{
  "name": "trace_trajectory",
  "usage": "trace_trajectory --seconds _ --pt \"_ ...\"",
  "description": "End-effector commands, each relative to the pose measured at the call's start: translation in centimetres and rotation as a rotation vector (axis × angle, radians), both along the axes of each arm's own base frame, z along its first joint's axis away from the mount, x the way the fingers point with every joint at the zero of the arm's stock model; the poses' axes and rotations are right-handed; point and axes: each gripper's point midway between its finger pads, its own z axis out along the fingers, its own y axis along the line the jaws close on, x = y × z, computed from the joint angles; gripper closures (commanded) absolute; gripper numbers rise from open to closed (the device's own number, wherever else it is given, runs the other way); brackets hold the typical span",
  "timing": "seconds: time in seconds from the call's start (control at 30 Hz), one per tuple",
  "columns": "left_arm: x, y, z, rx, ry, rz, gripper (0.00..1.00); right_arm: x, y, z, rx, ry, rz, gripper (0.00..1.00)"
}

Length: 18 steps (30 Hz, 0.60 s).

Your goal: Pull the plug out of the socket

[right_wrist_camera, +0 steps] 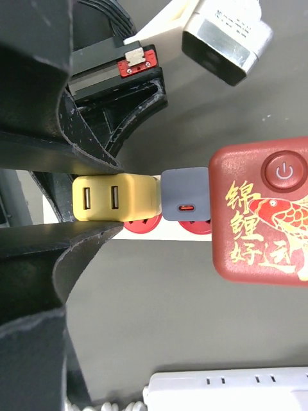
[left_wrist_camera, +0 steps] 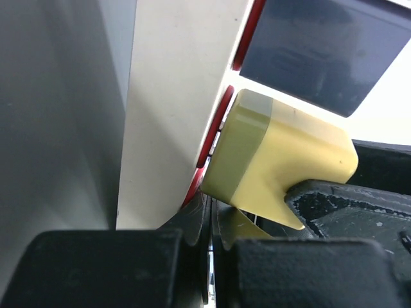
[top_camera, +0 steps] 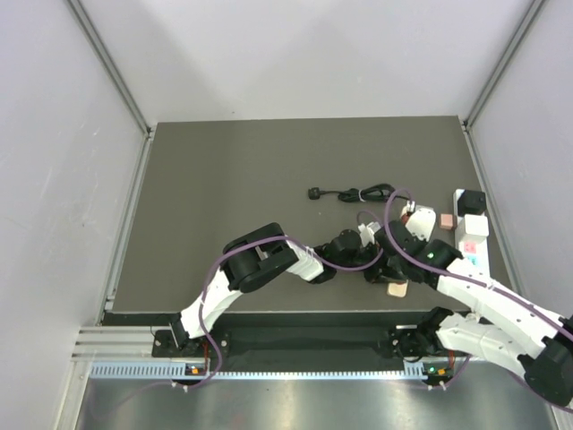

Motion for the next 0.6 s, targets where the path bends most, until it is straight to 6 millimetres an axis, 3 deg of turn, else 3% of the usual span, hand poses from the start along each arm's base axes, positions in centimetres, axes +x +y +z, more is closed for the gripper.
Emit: trace_trajectory --seconds 0.0,0.23,0.43,0.47,0.53,0.57 --pt "1.4 4.3 -12.8 0.371 0.12 0.138 1.0 2.7 2.6 5.5 0.217 -0.276 -0.018 1.0" --pt "1.4 4.2 -12.1 0.356 0.077 0.107 1.0 1.7 2.8 2.0 0.168 -0.163 0.017 1.0" --pt "1.0 3.0 -7.8 0.236 -0.102 -0.012 1.0 1.7 2.9 2.5 0.137 -0.119 0.06 1.0" --pt "1.1 2.9 -6.0 0.211 -0.14 -0.015 0.94 1.9 2.5 2.6 0.136 -0.114 0.046 1.0" --pt "1.1 3.6 -5.5 0.229 -0.208 -0.028 0.82 1.9 2.5 2.4 0.143 -0.094 0.069 1.0" --pt "1.3 3.6 -3.9 0.209 -0.26 -0.031 0.67 1.9 2.3 2.3 0.147 -0.085 0.069 1.0"
